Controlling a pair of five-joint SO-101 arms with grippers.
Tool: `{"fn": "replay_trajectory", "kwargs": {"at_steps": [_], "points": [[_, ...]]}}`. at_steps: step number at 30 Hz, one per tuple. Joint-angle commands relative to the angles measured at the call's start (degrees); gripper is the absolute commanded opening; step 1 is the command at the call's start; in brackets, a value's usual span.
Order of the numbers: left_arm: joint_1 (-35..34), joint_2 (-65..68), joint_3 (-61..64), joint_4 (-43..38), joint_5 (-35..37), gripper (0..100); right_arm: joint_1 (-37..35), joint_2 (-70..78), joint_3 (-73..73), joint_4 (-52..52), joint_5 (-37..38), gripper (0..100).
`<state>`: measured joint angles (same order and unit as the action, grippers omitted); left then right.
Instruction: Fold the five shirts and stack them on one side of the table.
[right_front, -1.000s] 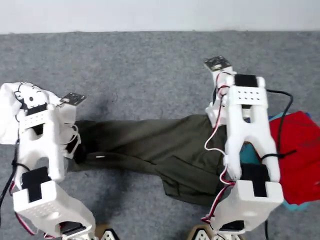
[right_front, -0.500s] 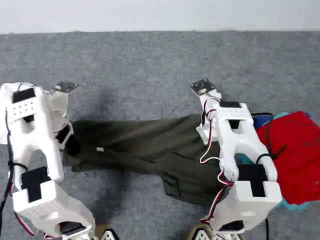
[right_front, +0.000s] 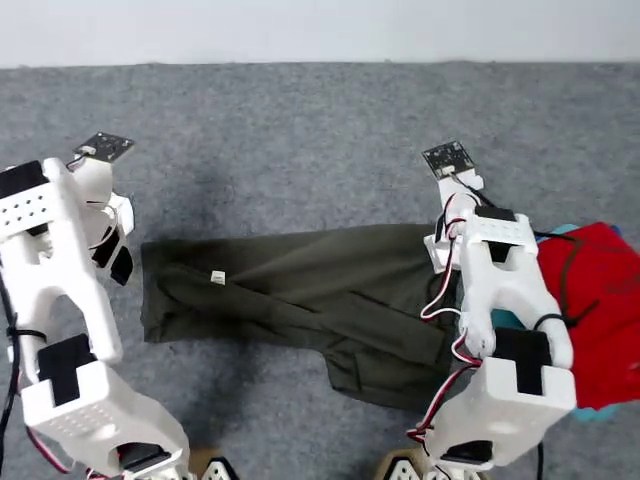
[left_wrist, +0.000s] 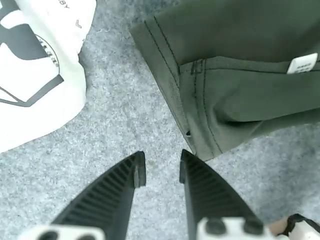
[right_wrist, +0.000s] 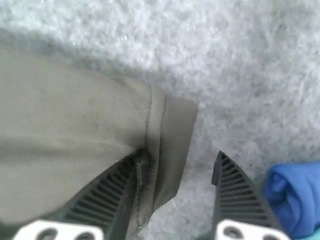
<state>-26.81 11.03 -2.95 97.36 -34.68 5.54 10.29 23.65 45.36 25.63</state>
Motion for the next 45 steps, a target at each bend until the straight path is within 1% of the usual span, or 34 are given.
{"fn": "replay_trajectory", "kwargs": {"at_steps": [1,3,4,7,9,13,15,18,24,27,30,34,37,40,45], "points": [[0.18,-2.29,-2.15,-0.97,-0.35,12,0.84,-2.59,-0.18,0.75,0.88,20.9],[0.26,-2.2,-1.98,-2.64,0.88,12,0.66,-3.12,-0.44,2.07,0.79,20.9],[0.79,-2.2,-1.54,-4.13,3.08,12,0.4,-3.21,-0.7,3.12,0.79,20.9],[2.99,-2.2,1.89,-11.96,12.31,12,-1.01,-3.12,-1.85,5.49,0.44,20.9],[5.45,-2.2,5.58,-16.97,15.82,12,-1.63,-3.12,-2.02,5.76,0.44,20.9],[12.04,-2.2,12.44,-23.03,16.88,12,-1.45,-3.12,-2.02,5.93,0.44,20.9],[14.07,-2.2,14.64,-26.46,17.58,12,-1.36,-3.12,-2.02,5.93,0.53,20.9],[14.42,-1.76,15.78,-31.12,20.13,12,-1.63,-3.12,-2.02,5.93,0.53,20.9],[14.24,6.77,15.25,-35.78,20.04,12,-1.63,-3.12,-2.02,6.02,0.53,20.9],[13.36,10.9,11.65,-39.03,20.4,12,-1.71,-3.12,-2.02,6.02,0.7,20.9],[13.01,14.33,6.02,-37.63,20.48,12,-1.71,-3.12,-1.76,6.02,0.7,20.9],[13.27,18.55,-0.22,-31.56,20.4,12,-1.71,-3.12,-1.76,6.02,0.7,20.9],[11.34,19.69,-5.23,-27.34,20.48,12,-1.45,-3.12,-1.67,6.02,0.79,20.9],[8.97,19.69,-12.35,-19.08,21.19,12,-1.19,-3.03,-1.67,6.02,0.79,20.9],[7.91,19.78,-27.56,0.0,20.84,12,-1.63,-3.03,-1.67,6.02,0.79,20.9]]}}
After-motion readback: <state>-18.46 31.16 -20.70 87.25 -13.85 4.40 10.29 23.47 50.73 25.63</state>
